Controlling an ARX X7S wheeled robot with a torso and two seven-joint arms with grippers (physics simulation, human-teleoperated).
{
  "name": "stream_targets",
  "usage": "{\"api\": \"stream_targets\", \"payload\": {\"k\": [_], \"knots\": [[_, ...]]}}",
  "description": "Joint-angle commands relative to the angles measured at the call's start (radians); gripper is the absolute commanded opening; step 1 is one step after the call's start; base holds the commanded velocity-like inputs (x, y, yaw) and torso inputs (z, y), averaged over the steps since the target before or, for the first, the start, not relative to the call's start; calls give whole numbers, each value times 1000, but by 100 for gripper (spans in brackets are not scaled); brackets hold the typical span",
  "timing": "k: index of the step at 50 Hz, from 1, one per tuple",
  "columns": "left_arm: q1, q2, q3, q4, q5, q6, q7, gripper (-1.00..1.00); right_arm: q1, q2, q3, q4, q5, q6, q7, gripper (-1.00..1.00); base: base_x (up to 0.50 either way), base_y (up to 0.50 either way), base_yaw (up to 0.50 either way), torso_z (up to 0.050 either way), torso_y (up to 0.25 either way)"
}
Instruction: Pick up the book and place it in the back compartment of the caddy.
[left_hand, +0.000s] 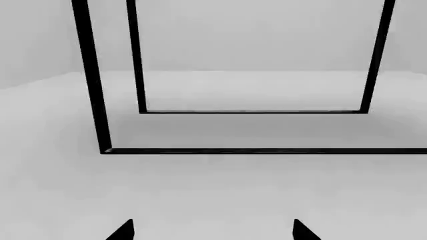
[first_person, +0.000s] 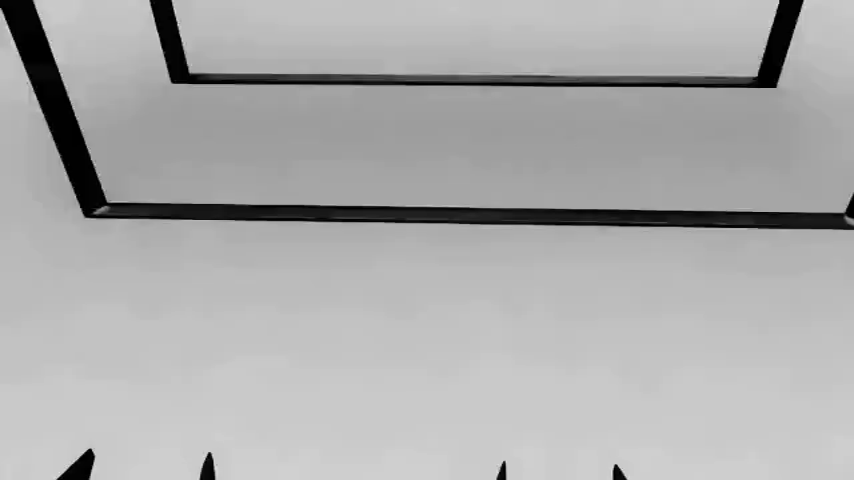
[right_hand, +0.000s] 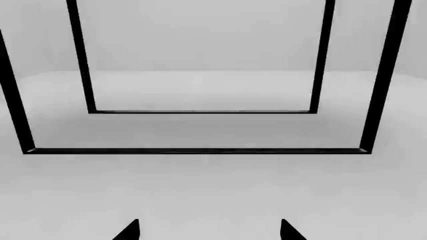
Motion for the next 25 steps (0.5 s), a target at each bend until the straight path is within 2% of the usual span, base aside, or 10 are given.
{"api": "stream_targets", "payload": {"k": [1,5,6,19,22,25], "knots": [[-9,-6,5,-18,-6,9,0,100,0,9,-13,0,9,0,13,100,0,0,0,0,0],[3,-32,45,-2,24,17,-42,100,11,26,-31,34,21,-27,20,100,0,0,0,0,0],[9,-15,22,4,27,28,-14,100,10,12,-15,30,4,-29,5,100,0,0,0,0,0],[11,-51,52,12,-26,28,-61,100,-7,52,-62,18,33,-61,42,100,0,0,0,0,0],[12,-61,55,81,-24,-18,-73,100,-7,67,-77,-63,17,5,50,100,0,0,0,0,0],[-17,-70,45,162,-39,-109,-83,100,-6,83,-72,-257,16,140,58,100,0,0,0,0,0]]}}
